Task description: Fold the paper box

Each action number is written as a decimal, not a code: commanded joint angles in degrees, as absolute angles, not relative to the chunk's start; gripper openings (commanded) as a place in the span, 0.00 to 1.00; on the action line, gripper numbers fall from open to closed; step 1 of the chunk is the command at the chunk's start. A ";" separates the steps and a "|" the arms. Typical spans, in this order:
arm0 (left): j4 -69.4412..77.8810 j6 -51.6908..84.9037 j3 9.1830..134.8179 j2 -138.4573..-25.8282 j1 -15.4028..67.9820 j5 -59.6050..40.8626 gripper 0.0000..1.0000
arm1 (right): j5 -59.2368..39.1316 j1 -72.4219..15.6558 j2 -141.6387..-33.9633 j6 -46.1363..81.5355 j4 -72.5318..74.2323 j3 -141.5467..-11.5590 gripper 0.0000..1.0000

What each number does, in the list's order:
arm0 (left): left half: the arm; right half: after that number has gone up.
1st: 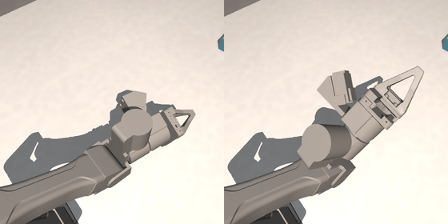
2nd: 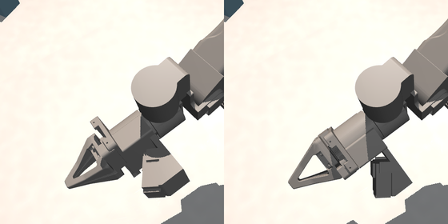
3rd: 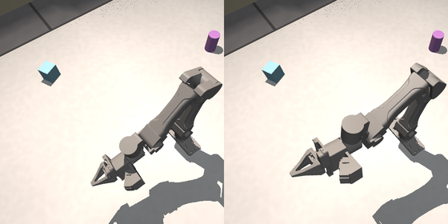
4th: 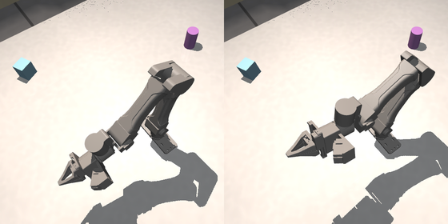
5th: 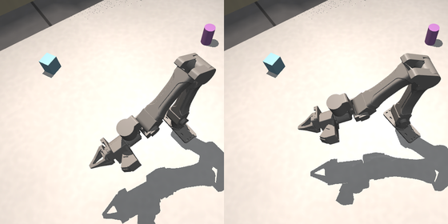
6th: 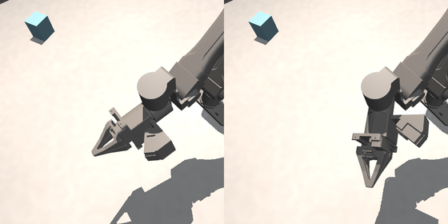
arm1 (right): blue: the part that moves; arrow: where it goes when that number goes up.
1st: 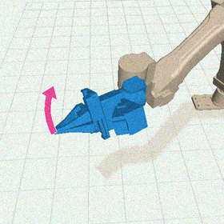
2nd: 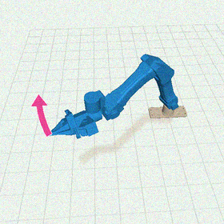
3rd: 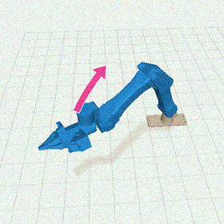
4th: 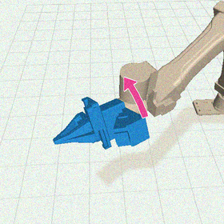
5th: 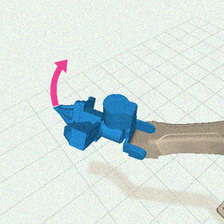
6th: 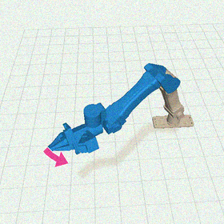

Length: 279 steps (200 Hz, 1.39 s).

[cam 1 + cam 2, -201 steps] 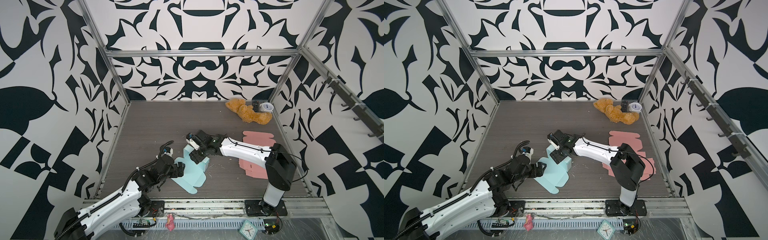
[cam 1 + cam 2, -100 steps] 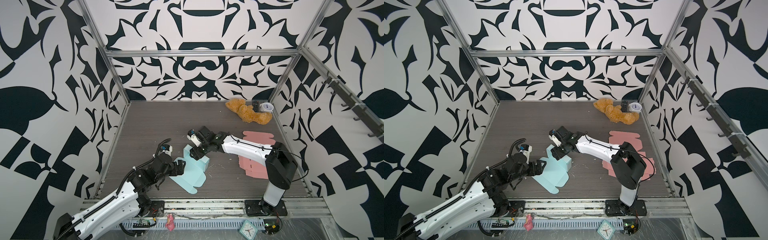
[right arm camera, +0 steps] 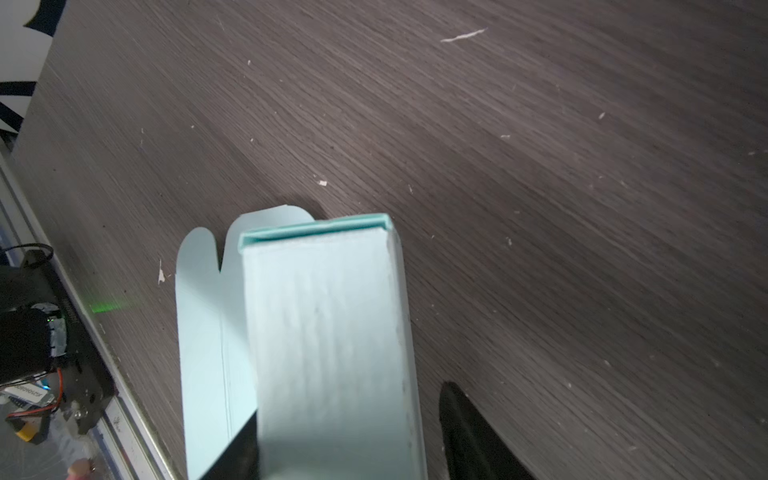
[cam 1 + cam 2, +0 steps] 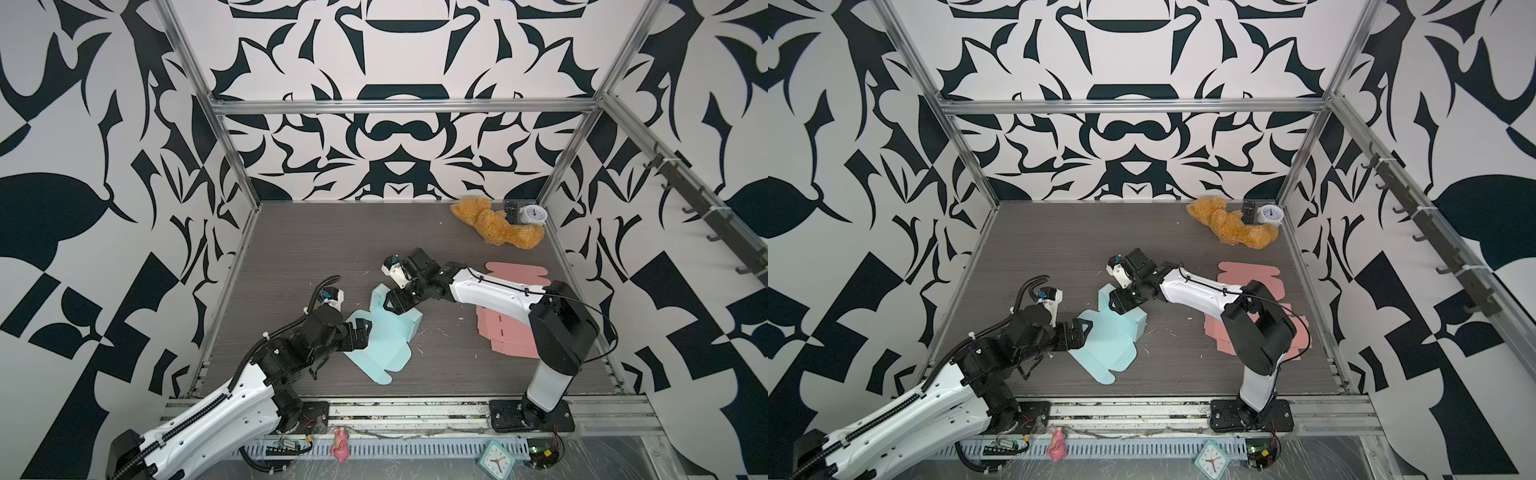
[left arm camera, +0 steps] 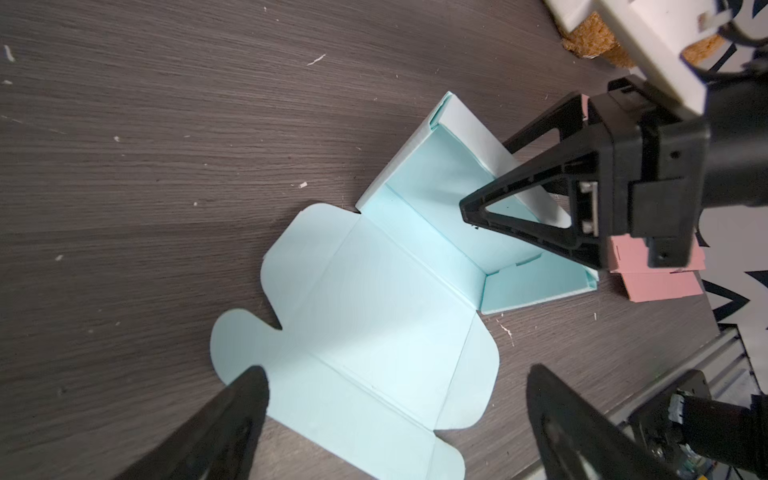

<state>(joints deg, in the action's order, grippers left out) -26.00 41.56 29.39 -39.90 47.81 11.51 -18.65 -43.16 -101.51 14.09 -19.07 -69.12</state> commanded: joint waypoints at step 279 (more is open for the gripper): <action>-12.50 59.68 23.03 -50.87 36.91 -6.75 0.60 | -37.78 -30.89 -99.23 27.41 7.72 -54.49 0.51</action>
<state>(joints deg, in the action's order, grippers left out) -18.04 58.11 23.14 -48.58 37.12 -4.71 -35.88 -31.22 -99.48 26.59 4.62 -54.81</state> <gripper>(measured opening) 0.650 0.514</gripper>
